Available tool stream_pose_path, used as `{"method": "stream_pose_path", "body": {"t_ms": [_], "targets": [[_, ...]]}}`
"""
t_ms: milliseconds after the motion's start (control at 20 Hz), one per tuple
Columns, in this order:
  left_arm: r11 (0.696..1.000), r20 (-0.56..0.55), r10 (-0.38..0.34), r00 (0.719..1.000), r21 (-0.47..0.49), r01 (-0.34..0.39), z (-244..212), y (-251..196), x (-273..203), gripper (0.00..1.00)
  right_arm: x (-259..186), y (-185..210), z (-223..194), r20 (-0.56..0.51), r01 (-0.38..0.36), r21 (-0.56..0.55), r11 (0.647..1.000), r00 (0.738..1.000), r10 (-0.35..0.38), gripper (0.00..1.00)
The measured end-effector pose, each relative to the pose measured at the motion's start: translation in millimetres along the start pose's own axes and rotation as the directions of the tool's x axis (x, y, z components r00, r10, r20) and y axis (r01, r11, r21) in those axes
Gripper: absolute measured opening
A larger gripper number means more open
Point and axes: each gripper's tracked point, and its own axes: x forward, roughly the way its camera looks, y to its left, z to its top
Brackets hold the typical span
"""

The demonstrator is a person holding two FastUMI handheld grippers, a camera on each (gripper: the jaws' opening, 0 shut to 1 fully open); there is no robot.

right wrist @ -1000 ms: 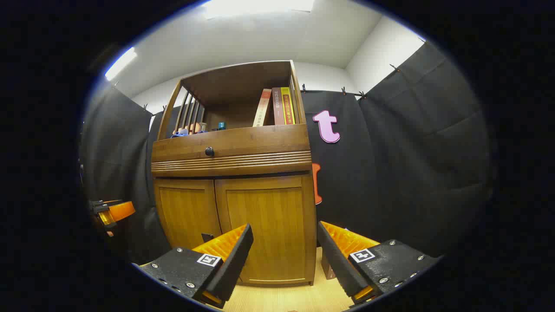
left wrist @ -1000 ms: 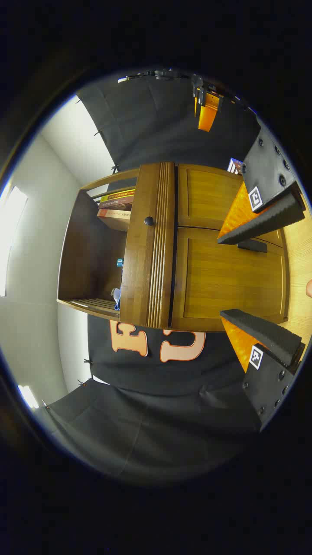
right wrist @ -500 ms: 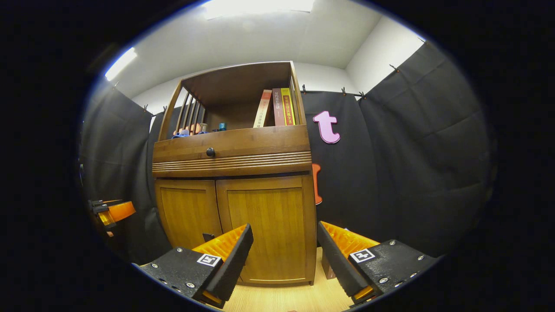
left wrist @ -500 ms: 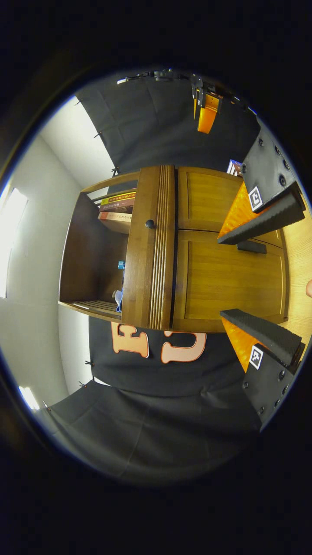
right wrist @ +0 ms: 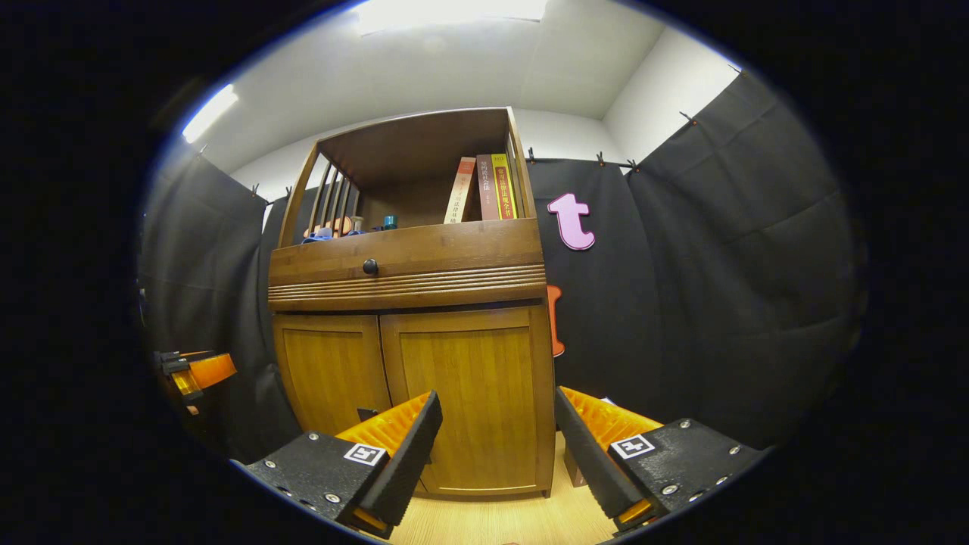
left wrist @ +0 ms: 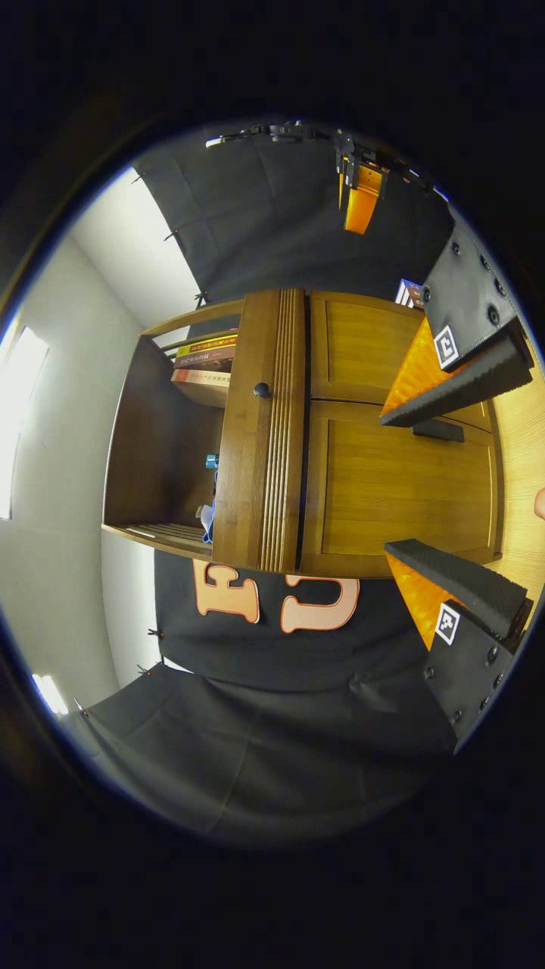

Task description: Open the right door of the double-door shoe cabinet with the right hand, and open the left door with the left hand.

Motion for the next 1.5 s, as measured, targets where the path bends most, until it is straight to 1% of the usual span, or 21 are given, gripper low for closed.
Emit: {"method": "stream_pose_path", "body": {"t_ms": [150, 300, 350, 600, 700, 900, 1000, 1050, 1150, 1250, 1350, 1400, 1450, 1500], "targets": [[1.0, -0.002, -0.003, 1.0, -0.003, 0.003, -2, 0, 0, 0.98, 6, 1, -9, -0.003, 0.003, -0.013, 1.0, 1.0, -0.003, 0.93], [1.0, -0.008, -0.001, 1.0, -0.01, 0.001, -4, 1, 0, 0.98, 16, -1, -29, -0.027, 0.012, -0.009, 1.0, 1.0, -0.012, 0.93], [1.0, -0.011, -0.003, 1.0, -0.017, 0.002, -5, 1, 1, 0.98, 20, -2, -36, -0.035, 0.014, -0.004, 1.0, 0.999, -0.015, 1.0], [1.0, -0.015, 0.013, 1.0, -0.005, -0.013, -6, 7, 2, 0.97, 39, 1, -54, -0.04, 0.006, 0.021, 1.0, 0.999, -0.005, 1.0], [1.0, -0.019, 0.009, 1.0, -0.008, -0.009, -8, 7, 2, 0.98, 43, 2, -60, -0.041, 0.011, 0.018, 1.0, 0.999, -0.01, 1.0], [1.0, -0.029, 0.014, 0.999, -0.002, -0.014, -11, 11, 4, 0.98, 64, 8, -85, -0.06, 0.007, 0.007, 1.0, 0.998, -0.007, 1.0], [1.0, -0.031, 0.016, 0.999, -0.002, -0.016, -12, 13, 6, 0.96, 71, 13, -97, -0.077, 0.007, 0.003, 1.0, 0.997, -0.007, 1.0], [1.0, -0.032, 0.016, 0.999, -0.002, -0.016, -13, 14, 6, 0.96, 75, 15, -103, -0.083, 0.007, 0.001, 1.0, 0.996, -0.007, 0.93], [1.0, -0.033, 0.021, 0.999, -0.001, -0.021, -15, 18, 5, 0.96, 84, 20, -115, -0.096, 0.005, -0.003, 1.0, 0.995, -0.006, 0.93], [1.0, -0.032, 0.029, 0.999, 0.002, -0.029, -17, 22, 5, 0.99, 91, 27, -127, -0.109, 0.001, -0.006, 1.0, 0.994, -0.001, 0.93], [0.999, -0.034, 0.047, 0.998, 0.01, -0.047, -18, 28, 7, 0.99, 97, 33, -140, -0.128, -0.01, -0.005, 1.0, 0.992, 0.009, 0.93], [0.998, -0.035, 0.056, 0.998, 0.018, -0.056, -19, 32, 9, 0.95, 99, 37, -145, -0.136, -0.018, -0.001, 1.0, 0.991, 0.018, 1.0], [0.998, -0.035, 0.065, 0.997, 0.027, -0.064, -20, 34, 10, 0.94, 103, 42, -148, -0.14, -0.026, 0.004, 1.0, 0.99, 0.027, 1.0], [0.997, -0.037, 0.072, 0.997, 0.034, -0.07, -21, 35, 11, 0.95, 105, 47, -152, -0.144, -0.034, 0.007, 0.999, 0.989, 0.035, 0.93]]}}
